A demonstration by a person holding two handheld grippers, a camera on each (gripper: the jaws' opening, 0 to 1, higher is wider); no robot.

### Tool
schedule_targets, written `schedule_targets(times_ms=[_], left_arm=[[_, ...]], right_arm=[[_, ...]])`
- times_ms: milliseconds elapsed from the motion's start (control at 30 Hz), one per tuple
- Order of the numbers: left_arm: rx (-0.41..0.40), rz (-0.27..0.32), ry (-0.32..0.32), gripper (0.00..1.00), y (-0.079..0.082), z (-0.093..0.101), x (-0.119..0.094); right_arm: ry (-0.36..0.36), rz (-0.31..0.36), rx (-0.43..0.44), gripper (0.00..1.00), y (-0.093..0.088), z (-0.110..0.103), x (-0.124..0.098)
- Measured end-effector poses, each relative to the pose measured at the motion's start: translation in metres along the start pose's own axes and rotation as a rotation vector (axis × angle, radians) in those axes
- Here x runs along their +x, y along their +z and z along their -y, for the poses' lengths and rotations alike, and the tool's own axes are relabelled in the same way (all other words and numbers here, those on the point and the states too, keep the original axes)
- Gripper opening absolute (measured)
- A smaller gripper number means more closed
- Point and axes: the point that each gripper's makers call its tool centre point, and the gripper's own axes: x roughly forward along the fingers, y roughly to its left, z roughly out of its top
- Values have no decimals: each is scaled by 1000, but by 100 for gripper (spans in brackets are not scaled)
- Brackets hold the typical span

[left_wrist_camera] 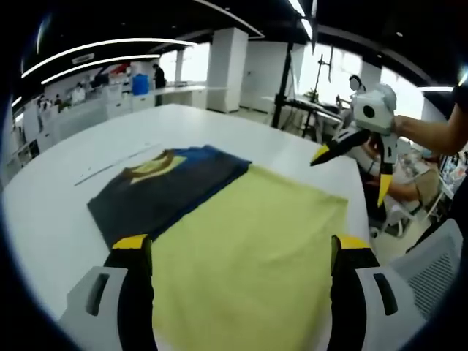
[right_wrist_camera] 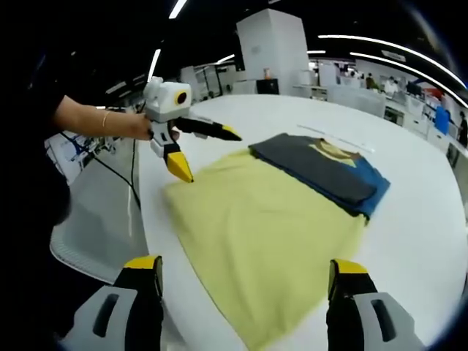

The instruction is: Fold the garment on the visible template until the final outline fits inside the template.

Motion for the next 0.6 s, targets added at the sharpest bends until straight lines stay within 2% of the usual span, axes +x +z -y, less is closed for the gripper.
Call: schedule_targets(times_ms=[133,233,433,600], left_arm=[[-6,-31,-6,97,-18,8,-10],[12,-77,-18,95,-35,17,-20],[4,-86,5,90,-56,26,-35],[35,-109,13,84,-72,31,-46]], right_arm=[[15,-24,-18,87,-4,-4,2],[28,-39,-31,84,-8,-7,3],[46,-90,-86,74,-21,-11,4],[47,-120,-120,65,-31,-11,3]])
